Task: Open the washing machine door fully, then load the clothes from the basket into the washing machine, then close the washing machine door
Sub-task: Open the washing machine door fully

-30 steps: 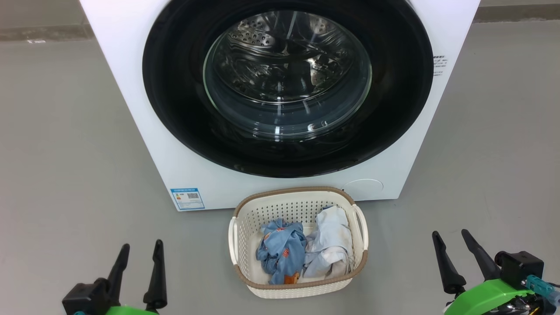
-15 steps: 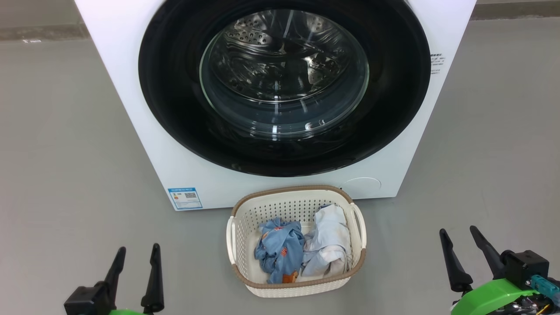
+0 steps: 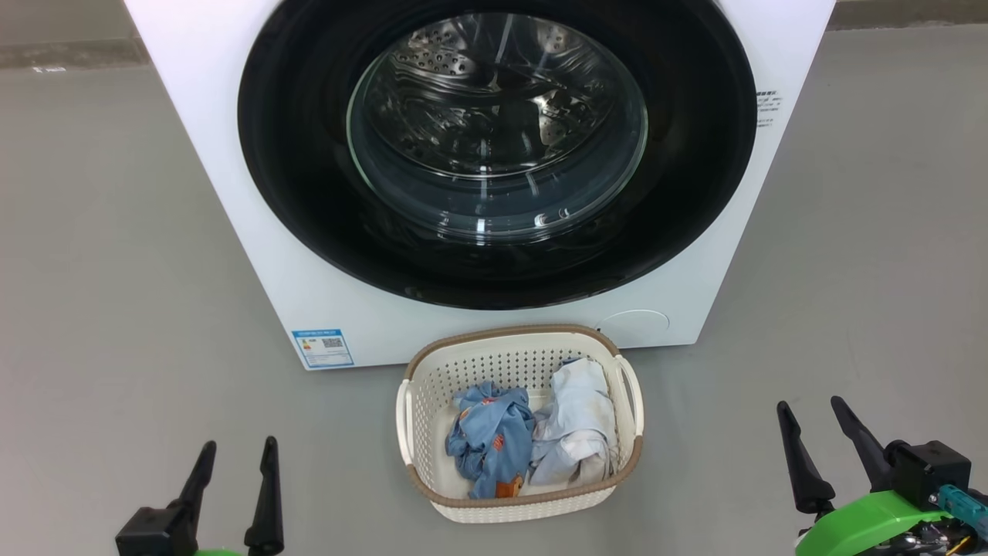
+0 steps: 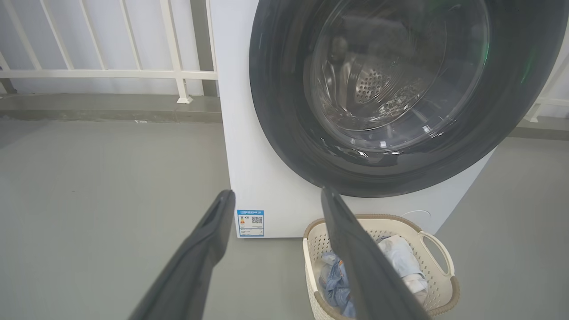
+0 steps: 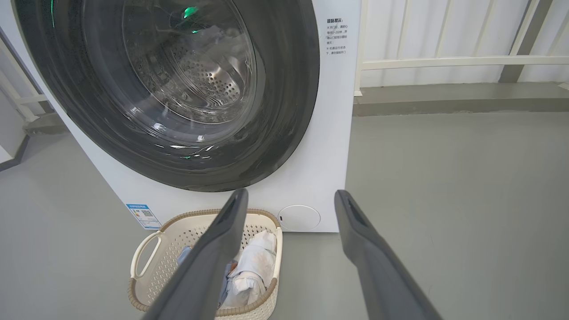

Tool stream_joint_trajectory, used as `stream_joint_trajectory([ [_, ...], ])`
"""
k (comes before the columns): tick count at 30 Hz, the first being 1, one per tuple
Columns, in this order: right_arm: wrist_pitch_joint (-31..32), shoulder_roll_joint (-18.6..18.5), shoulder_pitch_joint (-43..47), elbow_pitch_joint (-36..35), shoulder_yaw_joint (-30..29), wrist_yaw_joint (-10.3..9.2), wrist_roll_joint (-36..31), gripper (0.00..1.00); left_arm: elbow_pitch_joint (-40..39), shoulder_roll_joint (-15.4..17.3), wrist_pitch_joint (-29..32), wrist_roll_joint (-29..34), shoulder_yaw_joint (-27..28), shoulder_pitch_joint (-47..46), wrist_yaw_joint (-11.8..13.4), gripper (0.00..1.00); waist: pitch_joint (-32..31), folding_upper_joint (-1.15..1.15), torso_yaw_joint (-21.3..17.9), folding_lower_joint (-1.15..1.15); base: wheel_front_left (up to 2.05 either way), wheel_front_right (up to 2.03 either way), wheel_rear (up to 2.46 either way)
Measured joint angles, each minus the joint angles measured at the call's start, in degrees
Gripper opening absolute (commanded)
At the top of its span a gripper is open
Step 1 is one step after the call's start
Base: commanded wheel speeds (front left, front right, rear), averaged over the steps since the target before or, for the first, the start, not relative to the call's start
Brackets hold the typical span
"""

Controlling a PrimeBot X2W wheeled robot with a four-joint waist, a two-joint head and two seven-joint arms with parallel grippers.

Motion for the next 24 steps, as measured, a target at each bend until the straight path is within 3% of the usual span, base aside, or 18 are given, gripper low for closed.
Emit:
stream_joint_trajectory([
  [8, 0.0, 0.4, 0.0, -0.3, -0.1, 0.0, 0.0, 1.0, -0.1, 0.0, 0.0, 0.7, 0.7, 0.0, 0.0, 1.0, 0.3, 0.0, 0.1, 0.0, 0.68, 0.68, -1.37],
  [24, 0.0, 0.4, 0.0, -0.5, -0.2, 0.0, 0.0, 1.0, -0.4, -0.1, 0.0, 0.8, 1.0, -0.5, 0.0, 1.0, 1.0, 0.0, 0.2, 0.0, 1.21, 1.21, -2.42],
])
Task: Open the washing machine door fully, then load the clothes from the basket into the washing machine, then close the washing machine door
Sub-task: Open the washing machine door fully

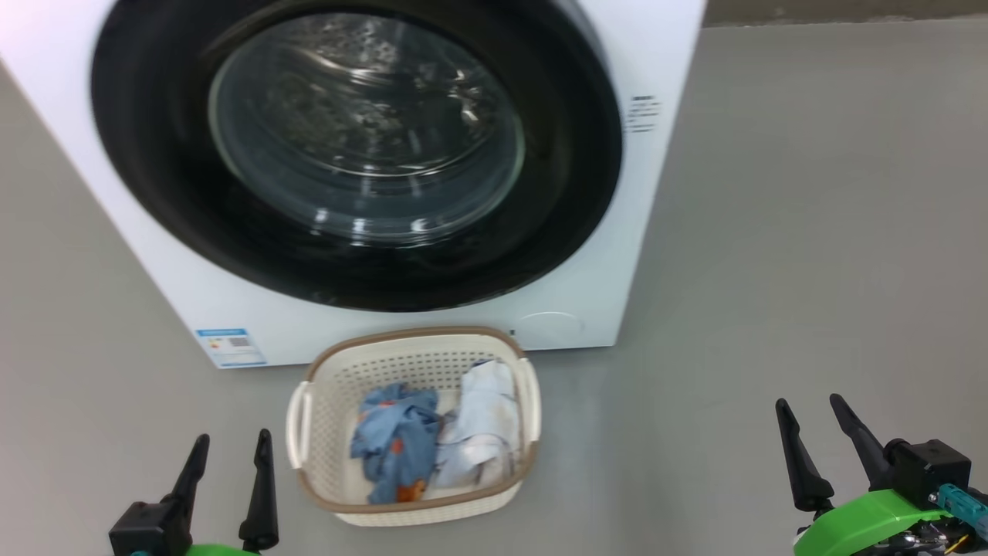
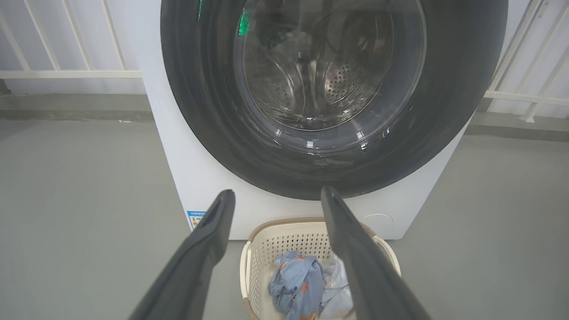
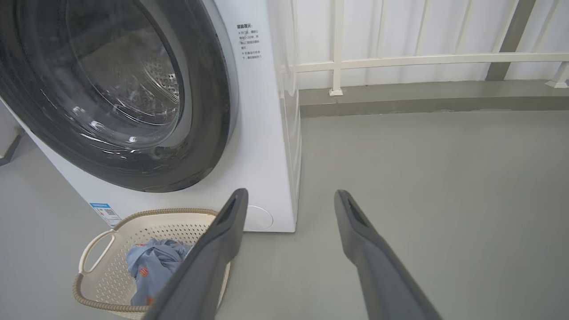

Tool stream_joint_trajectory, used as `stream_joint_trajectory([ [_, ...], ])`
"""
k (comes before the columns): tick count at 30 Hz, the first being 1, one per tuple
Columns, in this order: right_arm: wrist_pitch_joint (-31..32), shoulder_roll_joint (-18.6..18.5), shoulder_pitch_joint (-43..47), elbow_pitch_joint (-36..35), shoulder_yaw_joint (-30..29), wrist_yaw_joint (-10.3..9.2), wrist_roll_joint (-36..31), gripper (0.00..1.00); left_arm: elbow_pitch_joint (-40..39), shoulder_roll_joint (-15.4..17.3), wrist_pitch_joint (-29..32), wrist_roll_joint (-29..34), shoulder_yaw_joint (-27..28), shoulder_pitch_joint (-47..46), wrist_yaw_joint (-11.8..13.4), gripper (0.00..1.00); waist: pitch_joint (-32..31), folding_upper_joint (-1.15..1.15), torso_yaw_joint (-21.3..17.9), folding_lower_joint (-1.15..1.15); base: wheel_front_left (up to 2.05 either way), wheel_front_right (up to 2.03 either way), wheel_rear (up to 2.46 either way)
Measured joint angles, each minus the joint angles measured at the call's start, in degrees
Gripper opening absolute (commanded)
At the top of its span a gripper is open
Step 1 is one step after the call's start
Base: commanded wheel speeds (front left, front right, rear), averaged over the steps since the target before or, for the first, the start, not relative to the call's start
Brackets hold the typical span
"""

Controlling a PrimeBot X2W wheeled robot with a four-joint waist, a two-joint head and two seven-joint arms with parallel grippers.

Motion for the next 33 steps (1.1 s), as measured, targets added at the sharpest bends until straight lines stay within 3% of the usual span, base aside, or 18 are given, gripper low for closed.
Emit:
stream_joint_trajectory([
  [15, 0.0, -0.1, 0.0, -0.4, -0.4, 0.0, 0.0, 1.0, -0.9, -0.3, 0.0, -2.1, -0.7, -0.2, 0.0, 1.0, 0.0, 0.0, 0.0, 0.0, 1.1, 1.1, -2.2],
  [29, 0.0, 0.3, 0.0, -1.0, -0.4, 0.0, 1.2, 1.0, -1.2, -0.2, 0.0, -2.2, -1.4, -0.5, -0.1, 1.0, -0.1, 0.0, 0.1, 0.0, 0.2, 0.2, -0.41],
  [30, 0.0, 0.4, -0.2, -1.1, -0.4, 0.0, 1.6, 0.13, -1.2, -0.2, 0.0, -2.2, -1.4, -0.5, -0.1, 1.0, -0.1, 0.0, 0.2, 0.0, 0.0, 0.0, 0.0],
  [31, 0.0, 0.5, -0.3, -1.3, -0.4, 0.0, 2.4, 0.0, -1.3, -0.2, 0.0, -2.2, -1.4, -0.5, -0.1, 1.0, -0.1, 0.0, 0.2, 0.0, 0.0, 0.0, 0.0],
  [33, 0.0, 0.7, -0.7, -1.5, -0.4, 0.0, 3.6, 0.0, -1.4, -0.2, 0.0, -2.2, -1.4, -0.5, -0.1, 1.0, 0.0, 0.0, 0.2, 0.0, 0.0, 0.0, 0.0],
])
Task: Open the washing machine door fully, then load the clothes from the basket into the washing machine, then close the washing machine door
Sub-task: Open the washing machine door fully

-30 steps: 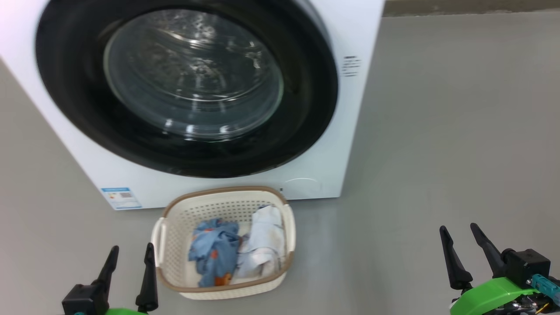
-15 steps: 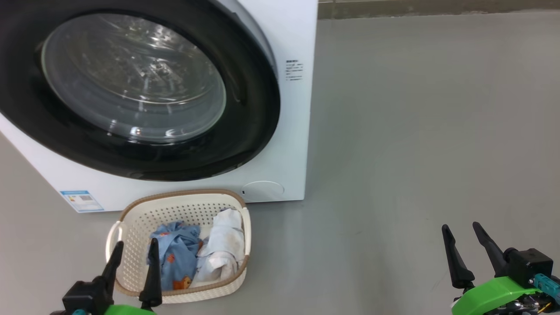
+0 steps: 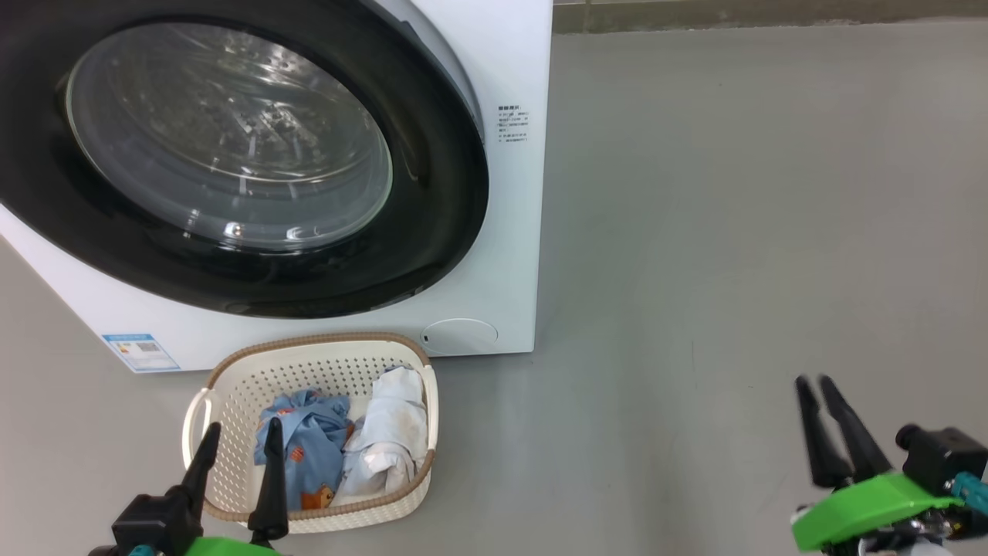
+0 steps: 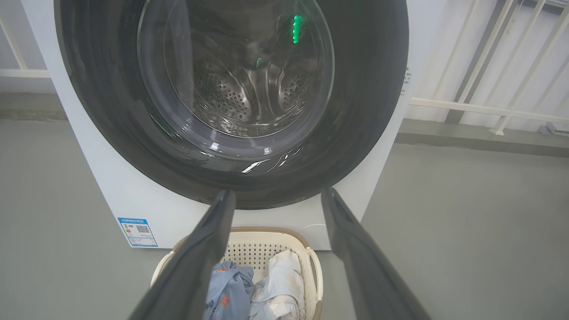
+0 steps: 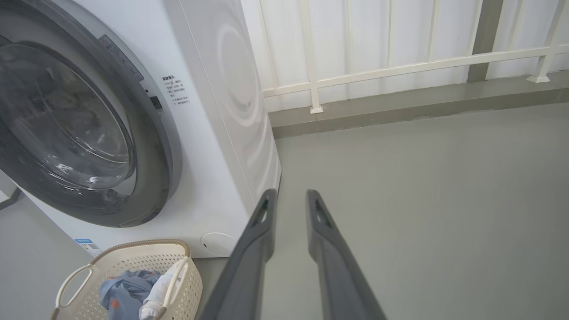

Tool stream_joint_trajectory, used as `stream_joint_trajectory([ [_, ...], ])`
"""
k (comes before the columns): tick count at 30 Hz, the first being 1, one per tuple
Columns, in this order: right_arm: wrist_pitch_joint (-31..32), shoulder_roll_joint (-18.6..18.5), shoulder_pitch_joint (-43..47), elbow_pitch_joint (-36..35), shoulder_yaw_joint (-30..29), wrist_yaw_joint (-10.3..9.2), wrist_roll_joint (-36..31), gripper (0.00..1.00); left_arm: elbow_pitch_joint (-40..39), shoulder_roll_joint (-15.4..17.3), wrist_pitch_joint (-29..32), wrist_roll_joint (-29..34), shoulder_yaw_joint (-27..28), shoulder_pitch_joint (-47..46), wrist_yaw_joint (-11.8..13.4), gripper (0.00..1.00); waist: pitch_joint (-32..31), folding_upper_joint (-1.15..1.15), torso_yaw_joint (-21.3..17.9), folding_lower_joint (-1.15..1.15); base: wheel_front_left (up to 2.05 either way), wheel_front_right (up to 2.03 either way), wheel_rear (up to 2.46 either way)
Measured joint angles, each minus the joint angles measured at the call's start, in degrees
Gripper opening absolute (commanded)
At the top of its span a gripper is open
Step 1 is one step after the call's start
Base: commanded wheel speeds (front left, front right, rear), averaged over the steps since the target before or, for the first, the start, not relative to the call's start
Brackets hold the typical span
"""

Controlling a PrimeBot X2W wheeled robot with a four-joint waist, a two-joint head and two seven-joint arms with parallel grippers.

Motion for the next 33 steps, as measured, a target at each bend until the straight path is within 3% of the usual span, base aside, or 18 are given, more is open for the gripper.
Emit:
stream_joint_trajectory([
  [7, -0.1, 0.9, -4.3, -3.6, 1.2, 0.0, 8.7, 0.0, -0.5, 0.0, 0.0, -0.1, -0.3, 0.0, 0.0, 1.0, 0.7, 0.0, 0.1, 0.0, 0.0, 0.0, 0.0],
  [19, -0.4, 1.2, -17.2, -5.8, 3.1, 0.0, 31.2, 0.0, -1.6, 0.0, 0.0, -1.2, -1.8, -1.8, 0.0, 1.0, 3.8, 0.0, 1.6, 0.0, 0.0, 0.0, 0.0],
  [29, -0.5, -2.4, -30.1, -1.6, 5.6, -0.01, 51.4, 0.0, -2.2, -0.1, 0.0, -2.7, -3.6, -5.3, 0.0, 1.0, 7.5, 0.0, 4.1, 0.0, 0.0, 0.0, 0.0],
  [33, -0.5, -5.2, -34.3, -0.1, 9.4, -0.01, 56.8, 0.0, -2.4, -0.2, 0.0, -3.2, -4.3, -6.7, 0.0, 1.0, 9.0, 0.0, 5.5, 0.0, 0.0, 0.0, 0.0],
])
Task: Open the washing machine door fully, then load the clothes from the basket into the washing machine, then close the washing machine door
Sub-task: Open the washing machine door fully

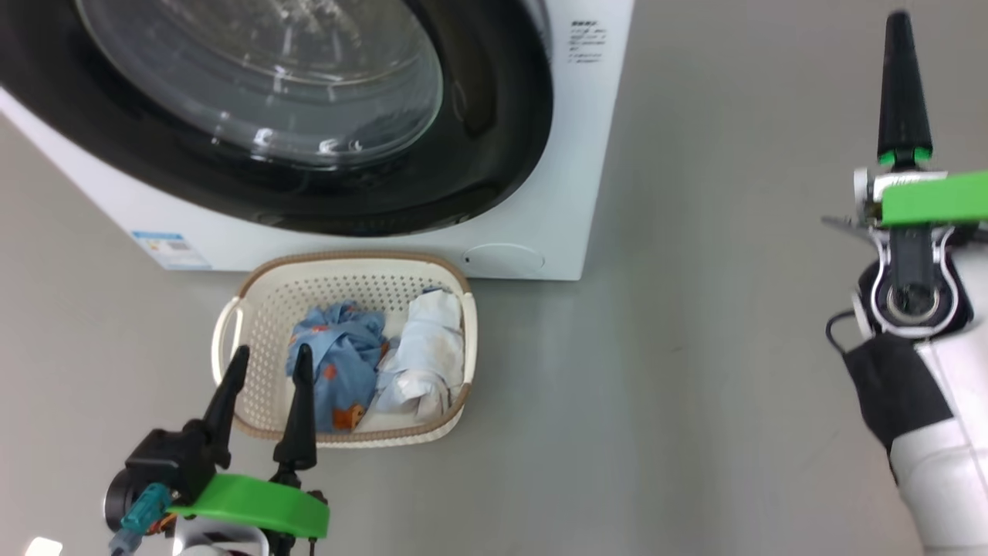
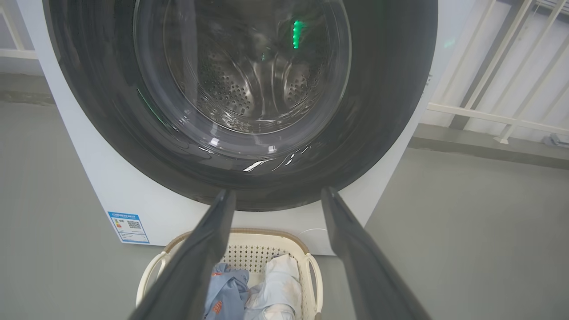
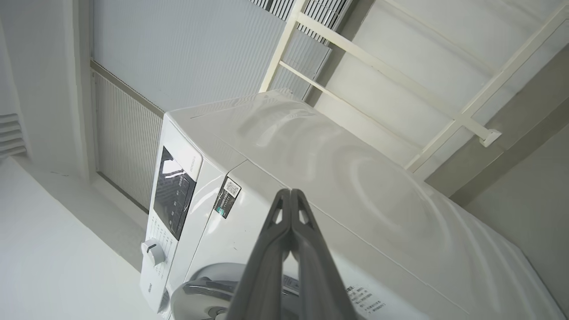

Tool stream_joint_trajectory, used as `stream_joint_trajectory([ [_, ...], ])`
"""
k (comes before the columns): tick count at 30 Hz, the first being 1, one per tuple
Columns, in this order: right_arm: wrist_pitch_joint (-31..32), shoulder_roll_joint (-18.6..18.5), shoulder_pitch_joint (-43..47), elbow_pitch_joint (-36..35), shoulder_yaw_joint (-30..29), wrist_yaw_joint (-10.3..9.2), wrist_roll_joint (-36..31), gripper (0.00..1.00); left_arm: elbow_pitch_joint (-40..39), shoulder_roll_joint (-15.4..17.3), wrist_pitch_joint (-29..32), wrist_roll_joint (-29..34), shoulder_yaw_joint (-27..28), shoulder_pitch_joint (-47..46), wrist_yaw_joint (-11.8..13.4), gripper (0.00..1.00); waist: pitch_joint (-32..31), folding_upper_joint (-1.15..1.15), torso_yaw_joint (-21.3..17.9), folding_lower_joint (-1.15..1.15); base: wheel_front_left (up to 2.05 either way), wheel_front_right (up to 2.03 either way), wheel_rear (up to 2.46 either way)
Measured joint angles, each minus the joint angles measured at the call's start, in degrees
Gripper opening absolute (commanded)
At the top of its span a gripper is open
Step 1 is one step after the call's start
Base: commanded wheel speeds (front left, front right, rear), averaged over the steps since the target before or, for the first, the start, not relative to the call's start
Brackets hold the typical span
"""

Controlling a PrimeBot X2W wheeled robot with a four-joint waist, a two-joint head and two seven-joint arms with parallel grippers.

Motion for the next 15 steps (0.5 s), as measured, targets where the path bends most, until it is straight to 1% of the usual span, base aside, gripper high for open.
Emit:
stream_joint_trajectory([
  [4, 2.9, -1.6, -3.8, 1.1, 2.9, 0.0, 6.6, 0.0, -0.1, 0.0, 0.0, -0.5, -0.9, -1.2, 0.0, 1.0, 1.4, 0.0, 1.4, 0.0, 0.0, 0.0, 0.0],
  [9, 9.9, -2.5, -7.8, 1.4, 3.7, 0.0, 15.4, 0.0, -0.3, 0.0, 0.0, -1.6, -2.1, -2.4, 0.1, 1.0, 3.4, 0.0, 2.9, 0.0, 0.0, 0.0, 0.0],
  [15, 18.4, -4.2, -10.7, 3.2, 4.2, 0.0, 18.4, 0.0, -0.5, -0.1, 0.0, -2.6, -3.6, -4.3, 0.6, 1.0, 6.0, 0.0, 4.6, 0.0, 0.0, 0.0, 0.0],
])
